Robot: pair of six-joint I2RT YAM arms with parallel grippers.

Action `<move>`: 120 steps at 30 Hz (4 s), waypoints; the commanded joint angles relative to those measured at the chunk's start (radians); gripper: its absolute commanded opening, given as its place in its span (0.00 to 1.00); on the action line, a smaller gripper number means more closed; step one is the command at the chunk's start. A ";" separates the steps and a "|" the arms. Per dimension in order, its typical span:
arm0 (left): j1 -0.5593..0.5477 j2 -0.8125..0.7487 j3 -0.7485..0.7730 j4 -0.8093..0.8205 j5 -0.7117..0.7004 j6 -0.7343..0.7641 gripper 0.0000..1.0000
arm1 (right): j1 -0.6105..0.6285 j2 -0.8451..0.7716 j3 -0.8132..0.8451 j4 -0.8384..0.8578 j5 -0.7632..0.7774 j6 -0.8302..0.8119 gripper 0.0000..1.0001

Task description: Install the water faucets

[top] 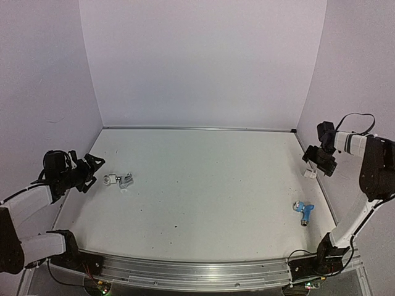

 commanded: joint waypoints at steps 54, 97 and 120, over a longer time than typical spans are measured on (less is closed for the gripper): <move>-0.543 0.369 0.512 -0.063 0.542 -0.031 1.00 | 1.015 -0.030 0.046 0.238 -0.688 -1.163 0.31; -0.890 0.306 0.270 -0.281 -0.130 -0.089 0.86 | 1.097 0.373 0.106 0.532 -0.717 -0.153 0.65; -0.888 -0.141 0.009 -0.326 -0.342 -0.297 0.89 | 1.149 0.519 0.358 0.263 -0.737 -1.338 0.86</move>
